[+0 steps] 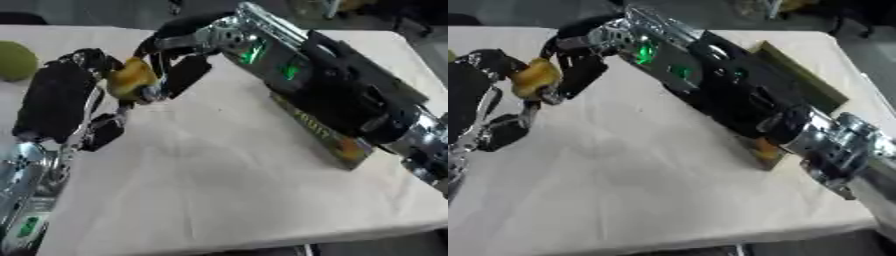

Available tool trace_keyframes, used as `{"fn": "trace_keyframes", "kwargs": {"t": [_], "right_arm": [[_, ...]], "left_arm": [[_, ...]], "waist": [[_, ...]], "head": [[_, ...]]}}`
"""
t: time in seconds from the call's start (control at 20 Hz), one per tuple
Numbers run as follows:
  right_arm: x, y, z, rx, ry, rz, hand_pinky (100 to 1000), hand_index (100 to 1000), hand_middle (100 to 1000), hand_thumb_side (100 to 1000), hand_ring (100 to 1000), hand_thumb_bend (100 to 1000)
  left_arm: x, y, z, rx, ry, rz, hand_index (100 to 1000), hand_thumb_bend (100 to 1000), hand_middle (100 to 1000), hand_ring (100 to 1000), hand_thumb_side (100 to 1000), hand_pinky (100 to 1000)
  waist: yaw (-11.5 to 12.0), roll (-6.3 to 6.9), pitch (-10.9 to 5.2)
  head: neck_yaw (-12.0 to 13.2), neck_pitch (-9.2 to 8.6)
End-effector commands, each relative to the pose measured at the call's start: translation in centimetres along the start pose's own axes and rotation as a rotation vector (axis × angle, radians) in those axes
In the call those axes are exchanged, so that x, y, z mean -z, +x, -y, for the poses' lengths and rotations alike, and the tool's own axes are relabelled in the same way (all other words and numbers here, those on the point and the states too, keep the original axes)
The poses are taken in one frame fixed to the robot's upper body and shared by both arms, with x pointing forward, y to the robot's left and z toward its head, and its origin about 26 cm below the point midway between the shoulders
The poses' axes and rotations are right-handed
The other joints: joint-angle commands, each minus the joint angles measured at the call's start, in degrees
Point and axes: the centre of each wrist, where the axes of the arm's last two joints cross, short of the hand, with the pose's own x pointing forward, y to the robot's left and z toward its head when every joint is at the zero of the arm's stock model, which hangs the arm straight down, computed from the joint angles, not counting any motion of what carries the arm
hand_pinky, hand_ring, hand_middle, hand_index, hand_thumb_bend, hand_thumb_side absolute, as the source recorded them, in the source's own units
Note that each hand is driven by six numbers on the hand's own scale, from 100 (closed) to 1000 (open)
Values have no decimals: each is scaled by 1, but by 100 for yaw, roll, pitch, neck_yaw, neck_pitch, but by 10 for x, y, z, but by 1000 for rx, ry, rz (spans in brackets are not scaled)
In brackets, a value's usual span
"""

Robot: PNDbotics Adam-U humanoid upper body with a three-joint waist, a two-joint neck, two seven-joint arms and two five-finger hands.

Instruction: Pick up the objects with one hand, pass them to the other hand, and then place them into the box on the other side of the table.

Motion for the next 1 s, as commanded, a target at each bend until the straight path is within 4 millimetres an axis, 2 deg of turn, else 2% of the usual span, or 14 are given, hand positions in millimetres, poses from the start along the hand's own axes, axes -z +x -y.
{"fn": "trace_keyframes", "kwargs": {"t": [0.05, 0.2, 0.4, 0.6, 0.7, 0.75, 0.9, 1.0], "right_arm": [[-3, -1, 10, -17, -31, -16, 852, 931, 655, 739, 761, 270], [-2, -1, 9, -2, -36, -14, 828, 881, 603, 699, 743, 219], [-4, 0, 10, 70, -69, -3, 806, 739, 489, 591, 710, 100], [-7, 4, 10, 126, -115, 7, 784, 671, 433, 486, 667, 100], [-7, 5, 11, 141, -125, 11, 773, 638, 404, 398, 634, 100], [-8, 6, 11, 148, -128, 13, 768, 614, 380, 348, 611, 100], [-9, 7, 11, 160, -128, 22, 759, 563, 340, 287, 579, 100], [-9, 7, 10, 166, -123, 28, 743, 525, 309, 250, 552, 100]], "left_arm": [[4, 5, -12, 7, 44, 32, 608, 100, 507, 550, 100, 475], [4, 6, -13, 6, 46, 35, 608, 100, 508, 550, 100, 476], [4, 6, -12, 8, 43, 31, 611, 100, 508, 550, 100, 477], [4, 5, -11, 12, 37, 23, 618, 100, 510, 550, 100, 478], [4, 5, -10, 13, 36, 18, 622, 100, 511, 551, 100, 477], [4, 5, -10, 13, 36, 14, 627, 115, 513, 552, 100, 479], [4, 4, -9, 12, 35, -4, 655, 165, 529, 564, 100, 492], [4, 4, -8, 14, 36, -16, 709, 241, 572, 597, 100, 529]], "waist": [[8, -52, -10], [12, -56, 0], [6, -56, 13], [-6, -49, 19], [-9, -43, 18], [-10, -41, 18], [-14, -39, 17], [-16, -40, 21]], "head": [[-34, -11], [-41, -11], [-32, -11], [-34, -11], [-35, -11], [-38, -11], [-38, -11], [-27, -11]]}}
